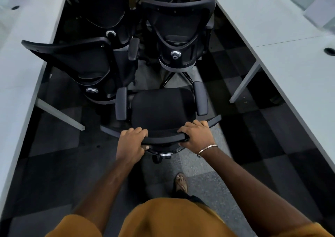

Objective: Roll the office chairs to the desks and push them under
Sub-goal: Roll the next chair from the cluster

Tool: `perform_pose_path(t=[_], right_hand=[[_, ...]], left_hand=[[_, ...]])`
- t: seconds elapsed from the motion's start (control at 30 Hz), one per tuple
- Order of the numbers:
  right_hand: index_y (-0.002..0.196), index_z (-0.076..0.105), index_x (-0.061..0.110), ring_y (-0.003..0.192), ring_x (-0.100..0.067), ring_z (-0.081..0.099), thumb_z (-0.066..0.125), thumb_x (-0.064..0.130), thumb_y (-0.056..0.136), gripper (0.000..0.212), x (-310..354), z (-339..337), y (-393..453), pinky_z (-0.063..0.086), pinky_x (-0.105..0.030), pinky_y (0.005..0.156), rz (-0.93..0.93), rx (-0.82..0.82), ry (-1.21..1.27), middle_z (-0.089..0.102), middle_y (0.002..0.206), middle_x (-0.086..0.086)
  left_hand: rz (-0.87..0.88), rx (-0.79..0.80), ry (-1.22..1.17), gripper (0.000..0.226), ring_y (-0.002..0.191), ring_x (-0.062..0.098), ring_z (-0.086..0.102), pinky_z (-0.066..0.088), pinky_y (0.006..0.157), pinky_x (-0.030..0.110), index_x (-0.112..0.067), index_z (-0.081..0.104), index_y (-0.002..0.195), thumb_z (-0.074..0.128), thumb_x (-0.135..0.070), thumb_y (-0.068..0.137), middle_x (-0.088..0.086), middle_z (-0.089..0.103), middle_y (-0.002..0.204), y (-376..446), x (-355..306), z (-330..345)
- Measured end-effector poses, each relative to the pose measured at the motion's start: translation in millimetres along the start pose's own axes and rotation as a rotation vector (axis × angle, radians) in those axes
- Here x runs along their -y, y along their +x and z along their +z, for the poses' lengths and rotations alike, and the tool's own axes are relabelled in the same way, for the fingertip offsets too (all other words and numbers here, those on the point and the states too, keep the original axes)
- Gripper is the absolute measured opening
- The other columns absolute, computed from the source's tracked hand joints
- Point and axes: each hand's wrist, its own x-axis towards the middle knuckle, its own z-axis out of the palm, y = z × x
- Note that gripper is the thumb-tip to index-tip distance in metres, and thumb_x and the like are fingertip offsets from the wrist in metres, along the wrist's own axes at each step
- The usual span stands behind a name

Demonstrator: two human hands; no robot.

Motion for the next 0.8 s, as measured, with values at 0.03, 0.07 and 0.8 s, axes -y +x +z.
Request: perform_pose_path(t=[0.03, 0.07, 0.8], right_hand=[[0.109, 0.071, 0.042, 0.094, -0.016, 0.054, 0.073, 0.059, 0.071, 0.043, 4, 2, -7, 0.017, -0.031, 0.079, 0.012, -0.002, -0.013, 0.064, 0.098, 0.015], [0.109, 0.071, 0.042, 0.094, -0.016, 0.055, 0.073, 0.059, 0.070, 0.043, 8, 3, -14, 0.016, -0.032, 0.078, 0.024, -0.003, -0.021, 0.063, 0.098, 0.015], [0.117, 0.071, 0.041, 0.105, -0.019, 0.058, 0.073, 0.046, 0.076, 0.041, 86, 31, -207, 0.029, -0.033, 0.089, 0.014, 0.029, -0.016, 0.064, 0.105, 0.012]], left_hand=[[0.007, -0.007, 0.004, 0.042, 0.080, 0.008, 0.044, 0.036, 0.086, 0.031, -0.037, 0.047, 0.087, 0.087, -0.036, 0.075, -0.017, 0.047, 0.082, -8, -1, 1], [0.014, -0.007, 0.008, 0.043, 0.079, 0.008, 0.044, 0.037, 0.086, 0.031, -0.038, 0.047, 0.088, 0.087, -0.037, 0.075, -0.017, 0.047, 0.082, -17, -3, 1], [-0.005, -0.033, 0.033, 0.036, 0.101, 0.017, 0.053, 0.040, 0.095, 0.037, -0.029, 0.054, 0.114, 0.077, -0.040, 0.088, -0.009, 0.055, 0.109, -244, -37, 28]])
